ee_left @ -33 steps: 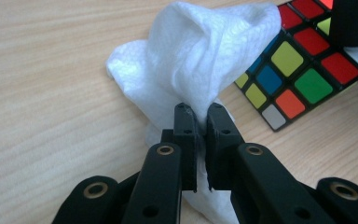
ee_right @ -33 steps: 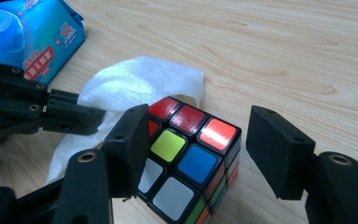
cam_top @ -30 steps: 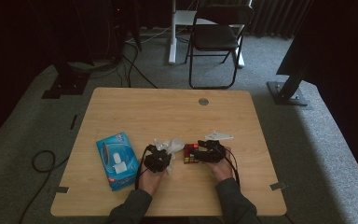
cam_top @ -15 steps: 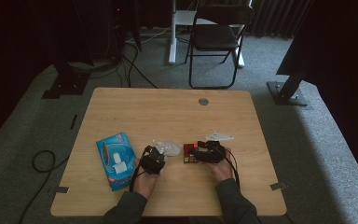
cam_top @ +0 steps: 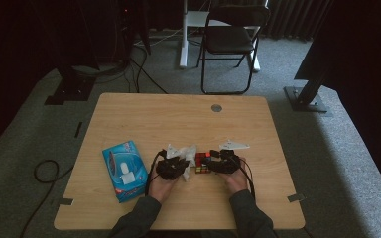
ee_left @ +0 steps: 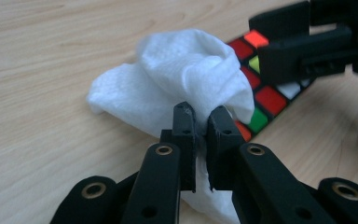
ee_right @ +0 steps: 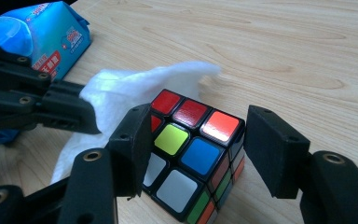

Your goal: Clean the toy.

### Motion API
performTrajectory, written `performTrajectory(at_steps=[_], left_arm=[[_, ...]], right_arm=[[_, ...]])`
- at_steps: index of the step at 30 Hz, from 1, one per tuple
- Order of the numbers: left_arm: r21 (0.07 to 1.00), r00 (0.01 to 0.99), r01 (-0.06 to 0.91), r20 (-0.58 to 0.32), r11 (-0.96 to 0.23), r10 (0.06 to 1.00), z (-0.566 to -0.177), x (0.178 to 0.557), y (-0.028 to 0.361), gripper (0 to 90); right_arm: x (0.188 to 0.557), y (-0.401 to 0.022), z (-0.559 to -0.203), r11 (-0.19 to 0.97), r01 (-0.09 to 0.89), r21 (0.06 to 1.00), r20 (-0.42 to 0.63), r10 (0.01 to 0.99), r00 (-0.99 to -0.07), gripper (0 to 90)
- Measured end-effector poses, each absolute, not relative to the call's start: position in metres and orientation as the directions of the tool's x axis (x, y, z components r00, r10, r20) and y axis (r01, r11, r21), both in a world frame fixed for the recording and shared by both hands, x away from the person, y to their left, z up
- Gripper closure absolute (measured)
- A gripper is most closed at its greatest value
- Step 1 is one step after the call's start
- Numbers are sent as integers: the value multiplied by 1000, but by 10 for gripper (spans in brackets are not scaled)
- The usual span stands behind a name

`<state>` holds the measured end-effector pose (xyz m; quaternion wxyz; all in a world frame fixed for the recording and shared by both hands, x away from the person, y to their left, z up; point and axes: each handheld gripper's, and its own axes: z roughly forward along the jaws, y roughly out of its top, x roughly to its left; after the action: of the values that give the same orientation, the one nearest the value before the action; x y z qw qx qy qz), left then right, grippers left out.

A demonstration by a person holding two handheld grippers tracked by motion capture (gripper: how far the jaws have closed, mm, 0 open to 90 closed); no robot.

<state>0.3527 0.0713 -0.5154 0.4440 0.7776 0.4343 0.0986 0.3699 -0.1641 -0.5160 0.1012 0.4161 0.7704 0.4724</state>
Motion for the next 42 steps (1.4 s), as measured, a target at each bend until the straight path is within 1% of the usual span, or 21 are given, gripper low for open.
performTrajectory(at_steps=[3, 6, 11, 14, 15, 29, 36, 42], left_arm=[[776, 583, 611, -311, -153, 751, -517, 359, 77, 834], [784, 587, 605, -322, -138, 743, -516, 362, 78, 833], [791, 614, 584, -285, -180, 736, -514, 364, 71, 835], [786, 625, 587, -291, -192, 724, -515, 366, 66, 837], [786, 631, 583, -278, -206, 724, -516, 366, 62, 838], [778, 647, 586, -281, -225, 709, -516, 370, 61, 843], [771, 630, 599, -284, -218, 723, -518, 371, 61, 847], [727, 610, 639, -280, -251, 741, -533, 374, 58, 851]], right_arm=[[370, -165, -517, 200, 547, 813, 246, 734, -633, 422], [370, -165, -517, 196, 549, 813, 251, 733, -632, 422], [370, -165, -518, 190, 551, 813, 256, 732, -631, 422], [370, -166, -518, 188, 552, 812, 259, 732, -630, 422], [370, -166, -518, 186, 553, 812, 261, 732, -629, 422], [370, -166, -519, 183, 552, 813, 262, 732, -629, 424], [370, -166, -519, 178, 553, 814, 265, 733, -626, 425], [370, -166, -519, 177, 554, 814, 266, 733, -626, 425]])
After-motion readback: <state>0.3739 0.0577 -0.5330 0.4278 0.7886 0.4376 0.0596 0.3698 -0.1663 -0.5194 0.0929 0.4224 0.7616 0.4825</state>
